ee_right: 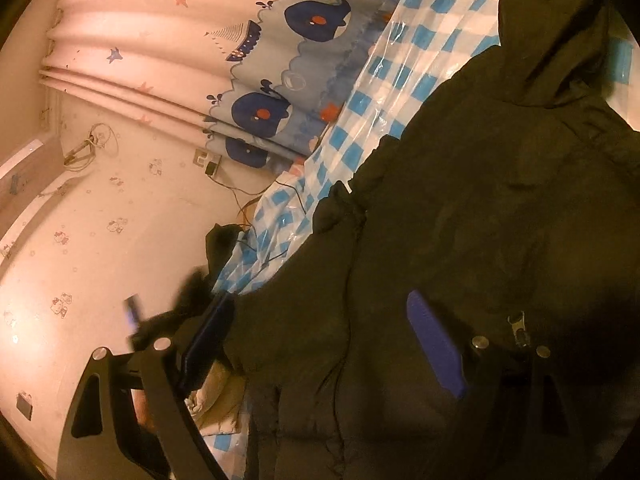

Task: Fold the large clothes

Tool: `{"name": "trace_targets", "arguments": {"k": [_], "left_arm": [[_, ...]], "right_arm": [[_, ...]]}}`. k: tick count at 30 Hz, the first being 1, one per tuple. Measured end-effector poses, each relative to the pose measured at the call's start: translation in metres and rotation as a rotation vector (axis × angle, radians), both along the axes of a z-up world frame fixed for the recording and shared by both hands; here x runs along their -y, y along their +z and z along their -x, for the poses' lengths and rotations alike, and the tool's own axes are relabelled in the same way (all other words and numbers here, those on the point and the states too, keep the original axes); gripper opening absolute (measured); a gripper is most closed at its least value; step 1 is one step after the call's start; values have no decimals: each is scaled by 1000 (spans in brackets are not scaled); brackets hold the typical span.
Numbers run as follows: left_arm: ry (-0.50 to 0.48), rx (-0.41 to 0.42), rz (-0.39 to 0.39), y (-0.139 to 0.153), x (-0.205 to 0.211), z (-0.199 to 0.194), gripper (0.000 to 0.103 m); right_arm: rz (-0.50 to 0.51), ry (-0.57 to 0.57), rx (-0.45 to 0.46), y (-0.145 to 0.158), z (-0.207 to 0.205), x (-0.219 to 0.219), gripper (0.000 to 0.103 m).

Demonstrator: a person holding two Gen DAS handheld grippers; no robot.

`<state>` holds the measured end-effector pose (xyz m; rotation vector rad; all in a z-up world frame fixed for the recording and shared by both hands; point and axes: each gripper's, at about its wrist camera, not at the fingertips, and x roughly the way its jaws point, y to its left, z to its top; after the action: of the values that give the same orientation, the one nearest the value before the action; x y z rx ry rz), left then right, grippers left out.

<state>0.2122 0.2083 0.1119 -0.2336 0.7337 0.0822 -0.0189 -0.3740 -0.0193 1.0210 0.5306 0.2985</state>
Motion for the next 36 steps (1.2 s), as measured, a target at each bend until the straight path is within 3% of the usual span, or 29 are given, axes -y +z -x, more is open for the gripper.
{"name": "trace_targets", "arguments": {"k": [1, 3, 4, 8, 9, 11, 13, 15, 16, 17, 18, 20, 21, 24, 26, 27, 30, 32, 36], "left_arm": [[0, -14, 15, 4, -13, 1, 5], [80, -10, 5, 14, -53, 13, 6], [121, -2, 38, 17, -73, 18, 6], [462, 51, 377, 2, -195, 62, 6], [573, 52, 511, -15, -229, 81, 6], [616, 105, 727, -41, -264, 106, 9], [607, 148, 830, -50, -275, 123, 11], [603, 156, 852, -47, -276, 136, 27], [589, 166, 868, -44, -277, 142, 53], [571, 182, 889, -39, -280, 150, 70], [586, 190, 885, -31, -283, 162, 75], [704, 220, 791, -7, -282, 196, 91], [711, 235, 760, 1, -280, 209, 91], [607, 250, 560, 28, -232, 232, 91], [465, 216, 399, 30, -167, 231, 92], [398, 193, 359, 22, -131, 236, 92], [138, 121, 322, -17, -18, 212, 92], [-9, 72, 315, -46, 64, 195, 92], [-184, -34, 419, -99, 188, 154, 92]], "right_arm": [[5, 0, -16, -3, -2, 0, 86], [-24, 5, -48, -12, -6, 1, 86], [-37, 5, -64, -16, -8, 2, 86], [-48, 7, -74, -21, -9, 5, 86], [-50, 9, -76, -21, -10, 6, 86], [-55, 12, -83, -23, -12, 7, 86], [-60, 16, -92, -25, -13, 7, 86], [-57, 19, -97, -25, -15, 8, 86], [-58, 22, -98, -25, -15, 8, 86], [-60, 21, -99, -25, -15, 10, 86], [-61, 18, -99, -25, -14, 10, 86], [-65, 11, -98, -23, -14, 14, 86], [-67, 4, -93, -20, -13, 18, 86], [-88, -42, -32, 0, 3, 44, 86], [-56, -98, 34, 22, 21, 78, 86], [-30, -134, 62, 32, 32, 99, 89], [68, -291, 71, 56, 70, 189, 91], [34, -374, 78, 61, 90, 252, 91], [-7, -538, 52, 67, 111, 373, 91]]}}
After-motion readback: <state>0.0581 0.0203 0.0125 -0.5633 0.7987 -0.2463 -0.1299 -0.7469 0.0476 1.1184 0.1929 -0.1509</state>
